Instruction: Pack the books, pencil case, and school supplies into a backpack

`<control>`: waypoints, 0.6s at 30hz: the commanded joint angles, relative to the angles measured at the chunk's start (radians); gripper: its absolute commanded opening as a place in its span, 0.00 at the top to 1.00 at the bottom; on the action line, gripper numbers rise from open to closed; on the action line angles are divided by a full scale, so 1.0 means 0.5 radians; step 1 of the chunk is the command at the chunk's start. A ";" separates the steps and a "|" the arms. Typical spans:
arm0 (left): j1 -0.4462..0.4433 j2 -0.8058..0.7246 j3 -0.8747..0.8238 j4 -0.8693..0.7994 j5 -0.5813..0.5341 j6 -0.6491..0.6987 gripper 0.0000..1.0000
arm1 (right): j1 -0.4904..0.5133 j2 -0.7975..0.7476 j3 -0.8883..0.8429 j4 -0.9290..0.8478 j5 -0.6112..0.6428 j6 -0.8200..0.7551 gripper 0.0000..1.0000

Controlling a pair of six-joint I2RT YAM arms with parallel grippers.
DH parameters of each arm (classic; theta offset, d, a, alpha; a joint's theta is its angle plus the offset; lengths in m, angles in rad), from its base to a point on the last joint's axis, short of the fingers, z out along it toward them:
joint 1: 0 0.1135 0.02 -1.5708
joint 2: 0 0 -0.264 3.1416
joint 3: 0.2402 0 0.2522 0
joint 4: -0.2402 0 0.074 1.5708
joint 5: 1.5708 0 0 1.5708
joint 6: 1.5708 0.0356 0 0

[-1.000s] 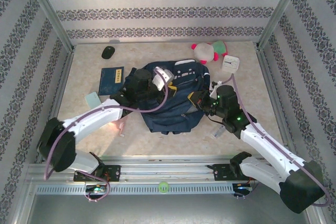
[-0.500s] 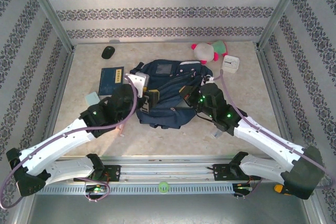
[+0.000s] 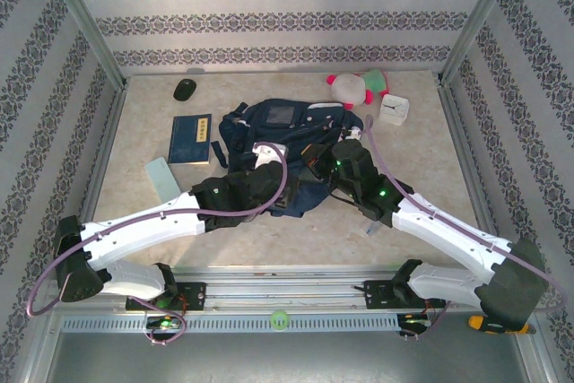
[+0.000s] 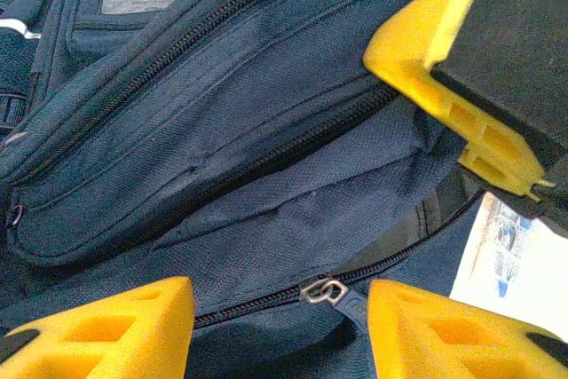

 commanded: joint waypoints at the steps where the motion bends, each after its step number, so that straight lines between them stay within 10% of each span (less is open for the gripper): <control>1: -0.071 0.083 0.110 -0.115 -0.115 -0.224 0.47 | 0.011 -0.008 0.123 0.235 0.097 -0.020 1.00; 18: -0.128 0.262 0.093 -0.201 -0.173 -0.566 0.54 | 0.027 -0.004 0.161 0.282 0.074 -0.017 1.00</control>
